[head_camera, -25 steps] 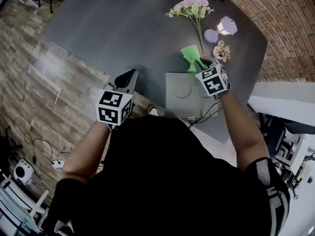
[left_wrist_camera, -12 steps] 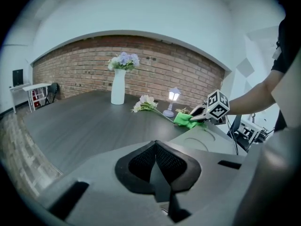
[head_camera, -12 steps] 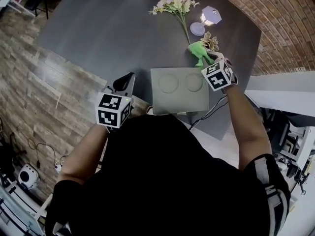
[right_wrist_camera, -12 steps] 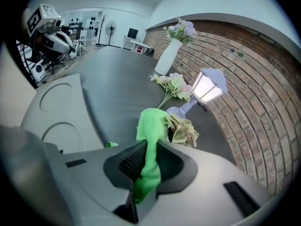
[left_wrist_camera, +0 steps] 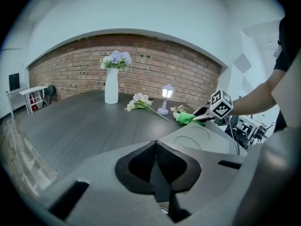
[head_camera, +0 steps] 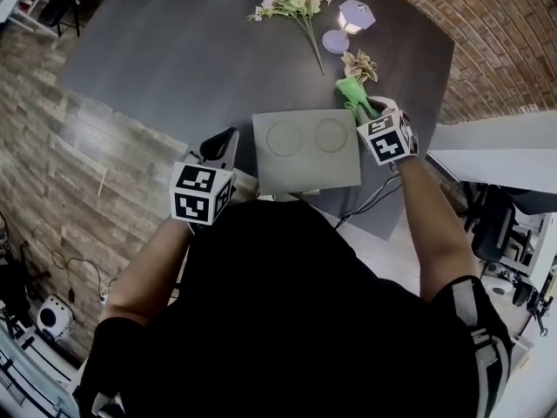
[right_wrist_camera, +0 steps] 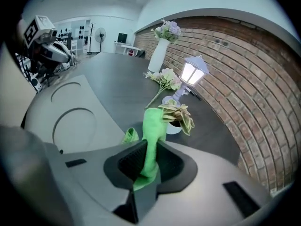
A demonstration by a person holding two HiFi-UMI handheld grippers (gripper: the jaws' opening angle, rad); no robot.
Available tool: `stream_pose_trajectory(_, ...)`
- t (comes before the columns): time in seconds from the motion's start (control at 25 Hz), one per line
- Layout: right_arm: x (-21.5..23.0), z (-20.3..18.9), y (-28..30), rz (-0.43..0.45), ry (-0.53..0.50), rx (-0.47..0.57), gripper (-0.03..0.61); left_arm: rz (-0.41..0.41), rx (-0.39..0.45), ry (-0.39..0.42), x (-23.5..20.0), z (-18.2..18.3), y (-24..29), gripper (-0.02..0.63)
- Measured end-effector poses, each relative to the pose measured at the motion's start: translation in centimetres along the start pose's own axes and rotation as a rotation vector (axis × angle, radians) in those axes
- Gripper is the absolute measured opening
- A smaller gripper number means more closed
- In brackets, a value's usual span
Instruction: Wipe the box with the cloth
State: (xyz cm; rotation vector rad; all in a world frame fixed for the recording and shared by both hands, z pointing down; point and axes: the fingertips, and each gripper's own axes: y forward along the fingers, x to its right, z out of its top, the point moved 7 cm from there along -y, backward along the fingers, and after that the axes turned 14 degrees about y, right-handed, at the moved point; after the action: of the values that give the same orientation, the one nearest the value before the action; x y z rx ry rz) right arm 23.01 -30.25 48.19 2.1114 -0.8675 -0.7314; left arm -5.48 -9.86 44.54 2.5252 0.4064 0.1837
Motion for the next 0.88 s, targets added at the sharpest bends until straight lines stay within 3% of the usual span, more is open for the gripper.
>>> stream_pose_trajectory(0.36,-2.0,-3.5,-2.6,0.020,-0.031,-0.013,0.058,-0.003,0.007,0.020,0.8,0.4,0.1,0.008)
stream_pose_trajectory(0.88,-5.3,-9.8,-7.8,0.060,0.067,-0.030,0.057,-0.034,0.027,0.031,2.6,0.7,1.2,0.008)
